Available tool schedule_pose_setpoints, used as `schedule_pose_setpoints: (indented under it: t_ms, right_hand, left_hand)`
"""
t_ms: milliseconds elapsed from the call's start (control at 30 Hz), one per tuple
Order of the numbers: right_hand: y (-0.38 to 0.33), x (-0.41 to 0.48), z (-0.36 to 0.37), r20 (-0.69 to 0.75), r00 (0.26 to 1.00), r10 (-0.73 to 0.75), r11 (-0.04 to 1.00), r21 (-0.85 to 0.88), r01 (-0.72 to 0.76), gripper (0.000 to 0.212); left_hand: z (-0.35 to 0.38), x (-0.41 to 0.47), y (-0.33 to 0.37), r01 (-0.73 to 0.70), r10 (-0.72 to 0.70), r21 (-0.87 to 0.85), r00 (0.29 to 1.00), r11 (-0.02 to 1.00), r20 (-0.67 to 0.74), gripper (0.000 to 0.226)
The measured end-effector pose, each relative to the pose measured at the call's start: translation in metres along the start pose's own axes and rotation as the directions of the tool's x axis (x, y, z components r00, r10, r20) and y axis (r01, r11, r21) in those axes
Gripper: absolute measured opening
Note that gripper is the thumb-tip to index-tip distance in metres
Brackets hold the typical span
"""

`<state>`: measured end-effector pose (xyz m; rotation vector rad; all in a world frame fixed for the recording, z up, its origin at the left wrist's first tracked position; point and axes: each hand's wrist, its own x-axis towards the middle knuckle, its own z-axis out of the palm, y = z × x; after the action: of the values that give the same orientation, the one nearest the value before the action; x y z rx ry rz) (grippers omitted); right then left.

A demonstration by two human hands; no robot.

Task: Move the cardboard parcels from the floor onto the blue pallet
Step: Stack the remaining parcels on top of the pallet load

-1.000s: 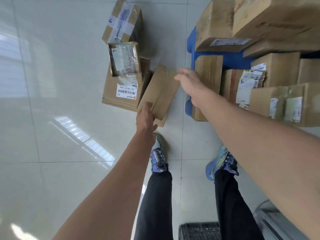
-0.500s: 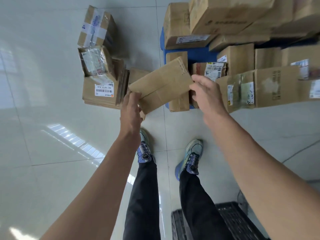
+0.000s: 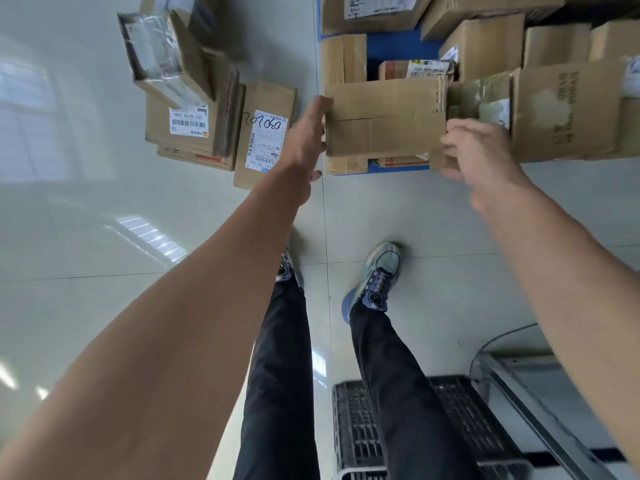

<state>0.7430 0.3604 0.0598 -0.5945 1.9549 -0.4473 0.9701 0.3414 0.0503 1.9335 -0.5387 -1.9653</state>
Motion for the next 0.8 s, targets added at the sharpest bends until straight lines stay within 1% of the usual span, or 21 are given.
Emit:
schedule_pose_setpoints:
  t_ms: [67, 167, 233, 400, 600, 700, 800]
  right_hand:
    - [0.006, 0.007, 0.000, 0.007, 1.000, 0.000, 1.000, -0.003, 0.000, 0.014]
    - [0.012, 0.015, -0.001, 0.012, 1.000, 0.001, 1.000, -0.012, 0.000, 0.014]
    - [0.015, 0.019, -0.003, 0.014, 1.000, -0.004, 1.000, -0.005, 0.004, 0.014]
    - [0.015, 0.024, -0.005, 0.018, 1.000, -0.010, 1.000, 0.003, 0.010, 0.015]
    - [0.020, 0.022, -0.006, 0.029, 0.999, -0.016, 1.000, 0.010, 0.015, 0.018]
    - [0.023, 0.019, -0.006, 0.038, 0.999, -0.031, 0.999, 0.006, 0.031, 0.019]
    - [0.024, 0.015, -0.005, 0.039, 0.998, -0.043, 0.999, 0.008, 0.043, 0.017]
  left_hand:
    - [0.001, 0.004, -0.002, -0.005, 0.005, 0.019, 1.000, 1.000, -0.005, 0.042]
    - [0.002, 0.009, -0.004, -0.020, 0.020, 0.030, 1.000, 0.999, 0.001, 0.043]
    - [0.003, 0.010, -0.007, -0.030, 0.029, 0.034, 0.999, 0.999, 0.015, 0.047]
    - [0.002, 0.012, -0.013, -0.024, 0.022, 0.026, 0.999, 0.999, 0.040, 0.044]
    - [0.000, 0.012, -0.022, -0.016, 0.016, 0.033, 0.999, 0.999, 0.028, 0.055]
    - [-0.001, 0.012, -0.024, -0.013, 0.012, 0.035, 0.999, 0.999, 0.037, 0.057]
    - [-0.004, 0.011, -0.027, -0.015, 0.014, 0.040, 0.999, 0.999, 0.041, 0.053]
